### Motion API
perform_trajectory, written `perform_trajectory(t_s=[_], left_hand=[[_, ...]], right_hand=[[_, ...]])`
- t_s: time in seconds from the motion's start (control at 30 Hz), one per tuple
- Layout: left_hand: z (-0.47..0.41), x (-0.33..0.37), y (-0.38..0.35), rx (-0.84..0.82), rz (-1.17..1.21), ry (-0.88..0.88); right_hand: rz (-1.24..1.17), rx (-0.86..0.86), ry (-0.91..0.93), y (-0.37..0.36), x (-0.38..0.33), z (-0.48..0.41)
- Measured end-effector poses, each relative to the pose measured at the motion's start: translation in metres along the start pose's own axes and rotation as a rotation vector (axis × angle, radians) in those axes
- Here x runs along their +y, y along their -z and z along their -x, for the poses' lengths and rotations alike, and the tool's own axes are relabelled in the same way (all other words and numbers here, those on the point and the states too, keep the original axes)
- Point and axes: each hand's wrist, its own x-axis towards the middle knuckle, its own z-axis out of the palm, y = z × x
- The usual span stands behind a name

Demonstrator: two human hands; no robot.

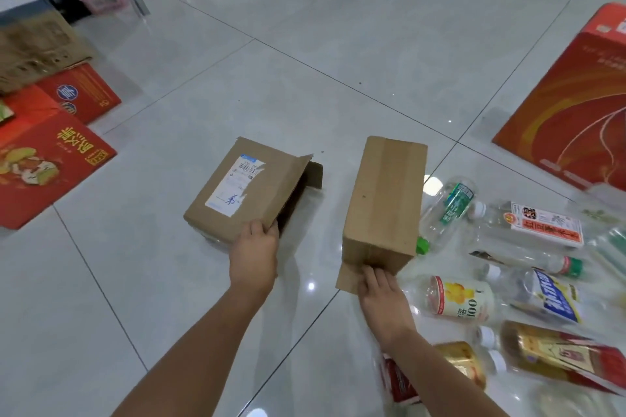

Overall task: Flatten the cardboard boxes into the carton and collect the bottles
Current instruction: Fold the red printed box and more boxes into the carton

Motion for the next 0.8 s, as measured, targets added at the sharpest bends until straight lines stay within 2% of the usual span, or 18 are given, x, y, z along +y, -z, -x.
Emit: perform_trajectory(t_s=[0.17,0.37,0.53,0.67,0.8], left_hand=[[0.024,0.022,0.014,-0.144,0.065,-0.022],[0.040,0.040,0.018,-0.170,0.058,-0.068],[0.037,0.038,0.018,-0.159,0.157,0.006],[0.027,0.035,0.025,-0.175,0.266,0.044],[0.018,0.033,0.033,-0.233,0.317,0.030]], right_hand=[[0.008,-0.002,0.011,0.008,0.002,0.007],[0.073,0.003,-0.012,-0.003,-0.002,0.006],[0.047,0.010,-0.091,0.011,0.000,0.000],[0.129,-0.191,-0.094,0.039,-0.002,-0.007],[0.157,-0.129,-0.161,0.057,-0.007,-0.013]])
